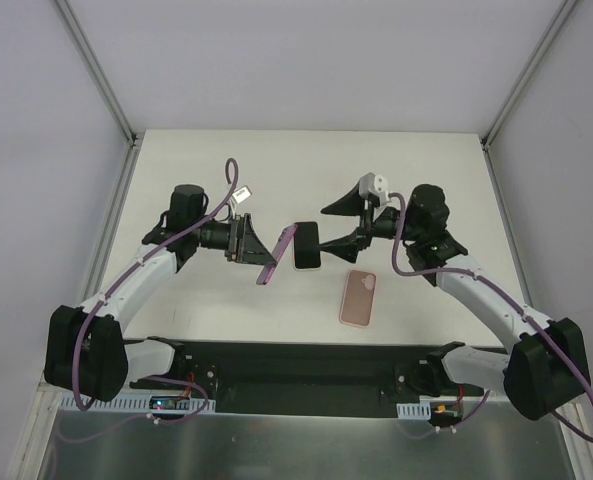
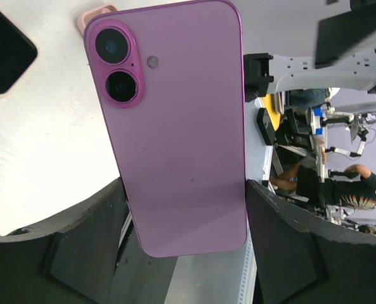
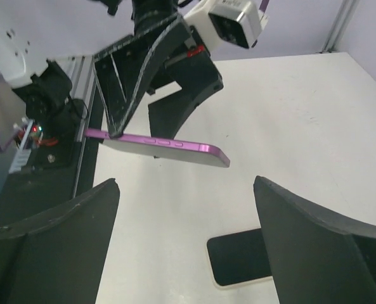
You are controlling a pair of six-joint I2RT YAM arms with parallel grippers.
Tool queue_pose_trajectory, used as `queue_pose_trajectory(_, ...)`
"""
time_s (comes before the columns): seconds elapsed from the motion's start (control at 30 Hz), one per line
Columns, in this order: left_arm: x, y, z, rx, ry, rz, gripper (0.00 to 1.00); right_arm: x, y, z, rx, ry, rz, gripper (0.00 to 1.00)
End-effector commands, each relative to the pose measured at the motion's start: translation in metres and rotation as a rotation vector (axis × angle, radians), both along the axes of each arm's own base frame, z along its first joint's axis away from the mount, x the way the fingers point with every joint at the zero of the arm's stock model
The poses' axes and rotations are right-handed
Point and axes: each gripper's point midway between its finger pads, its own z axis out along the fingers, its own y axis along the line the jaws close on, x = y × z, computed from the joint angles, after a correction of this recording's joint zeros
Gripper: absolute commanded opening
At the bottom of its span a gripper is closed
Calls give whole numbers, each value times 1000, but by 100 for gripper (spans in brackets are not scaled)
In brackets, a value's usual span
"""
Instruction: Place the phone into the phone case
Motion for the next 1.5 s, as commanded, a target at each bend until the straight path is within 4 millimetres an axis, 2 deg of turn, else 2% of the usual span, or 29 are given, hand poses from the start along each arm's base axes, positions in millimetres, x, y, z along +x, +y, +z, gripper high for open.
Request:
queue_pose_trajectory(0.0,-19,-1,17,-74,-72,-91,42,-12,2,-5,-50,-302,140,90)
queue_pose_trajectory(0.07,-20,-1,14,-71,-57,-89,42,-10,7,1,-68,-361,161,90)
queue_pose_trajectory(0.1,-19,-1,13,-70,-51,-88,42,-16,6,-14,-132,-291,184,89)
queue_pose_trajectory(0.13,-20,-1,12,-70,-37,-89,42,-9,8,-20,-189,-400,182,89)
queue_pose_trajectory(0.17,-20,-1,12,-70,-34,-90,41,-14,17,-7,-212,-450,206,89)
queue_pose_trajectory(0.23,-18,-2,12,-68,-30,-87,41,-13,18,-24,-323,-442,205,88)
queue_pose_trajectory(0.27,-18,-2,13,-67,-35,-85,41,-16,24,-20,-332,-503,224,88)
queue_pose_trajectory(0.37,-16,-2,12,-64,-31,-80,41,-15,31,-23,-382,-592,222,86)
queue_pose_trajectory(0.5,-17,-2,9,-64,-18,-82,41,-21,34,-33,-482,-669,272,81)
queue_pose_trajectory(0.63,-18,-2,8,-63,-8,-81,40,-13,36,-47,-609,-761,267,77)
queue_pose_trajectory(0.7,-18,-2,8,-63,-9,-81,40,-10,46,-40,-593,-824,235,76)
queue_pose_trajectory(0.73,-18,-2,8,-62,-8,-81,40,-5,46,-45,-617,-841,208,76)
queue_pose_trajectory(0.83,-17,-2,6,-61,6,-81,40,-3,55,-41,-614,-902,187,76)
queue_pose_trajectory(1.03,-16,-3,4,-60,26,-85,39,-5,61,-57,-690,-958,229,72)
queue_pose_trajectory(1.23,-15,-5,2,-59,41,-93,39,-3,65,-68,-729,-980,251,55)
queue_pose_trajectory(1.33,-15,-6,2,-59,43,-99,39,1,66,-70,-745,-1008,242,35)
queue_pose_trajectory(1.37,-14,-7,2,-57,44,-98,39,3,67,-71,-748,-1016,236,18)
queue_pose_trajectory(1.43,-14,-8,2,-57,49,-100,38,8,65,-72,-770,-1029,219,4)
queue_pose_trajectory(1.47,-14,-8,2,-55,47,-99,38,9,66,-72,-771,-1038,211,2)
